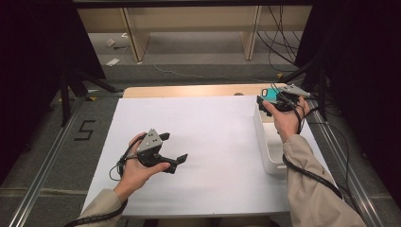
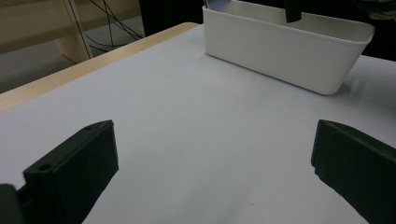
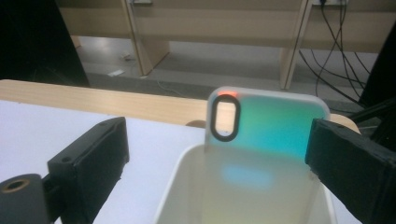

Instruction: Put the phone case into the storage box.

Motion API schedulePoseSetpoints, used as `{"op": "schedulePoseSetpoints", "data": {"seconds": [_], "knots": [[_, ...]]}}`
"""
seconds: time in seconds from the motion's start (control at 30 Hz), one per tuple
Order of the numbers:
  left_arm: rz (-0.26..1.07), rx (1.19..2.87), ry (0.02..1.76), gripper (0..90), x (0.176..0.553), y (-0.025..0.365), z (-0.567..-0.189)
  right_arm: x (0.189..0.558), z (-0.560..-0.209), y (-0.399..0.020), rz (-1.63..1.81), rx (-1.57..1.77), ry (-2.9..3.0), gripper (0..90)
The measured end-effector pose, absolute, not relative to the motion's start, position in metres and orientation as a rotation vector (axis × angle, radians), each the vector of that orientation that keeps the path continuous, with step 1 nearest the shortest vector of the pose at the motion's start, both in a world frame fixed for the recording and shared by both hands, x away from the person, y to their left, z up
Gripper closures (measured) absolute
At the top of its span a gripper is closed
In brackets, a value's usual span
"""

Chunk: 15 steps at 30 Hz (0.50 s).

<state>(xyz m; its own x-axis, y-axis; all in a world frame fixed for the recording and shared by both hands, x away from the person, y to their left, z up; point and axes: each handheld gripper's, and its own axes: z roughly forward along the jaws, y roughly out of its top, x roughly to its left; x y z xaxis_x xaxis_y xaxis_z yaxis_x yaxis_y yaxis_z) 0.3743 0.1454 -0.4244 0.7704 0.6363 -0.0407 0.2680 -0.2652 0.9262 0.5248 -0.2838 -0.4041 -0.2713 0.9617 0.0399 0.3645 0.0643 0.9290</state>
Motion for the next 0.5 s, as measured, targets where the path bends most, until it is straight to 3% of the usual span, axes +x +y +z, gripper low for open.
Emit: {"op": "schedulePoseSetpoints", "data": {"seconds": [0.5], "knots": [[0.412, 1.85, 0.699, 0.0, 0.375, 0.146, -0.424, 0.51, -0.401, -0.274, 1.256, 1.278, 1.76, 9.9]]}}
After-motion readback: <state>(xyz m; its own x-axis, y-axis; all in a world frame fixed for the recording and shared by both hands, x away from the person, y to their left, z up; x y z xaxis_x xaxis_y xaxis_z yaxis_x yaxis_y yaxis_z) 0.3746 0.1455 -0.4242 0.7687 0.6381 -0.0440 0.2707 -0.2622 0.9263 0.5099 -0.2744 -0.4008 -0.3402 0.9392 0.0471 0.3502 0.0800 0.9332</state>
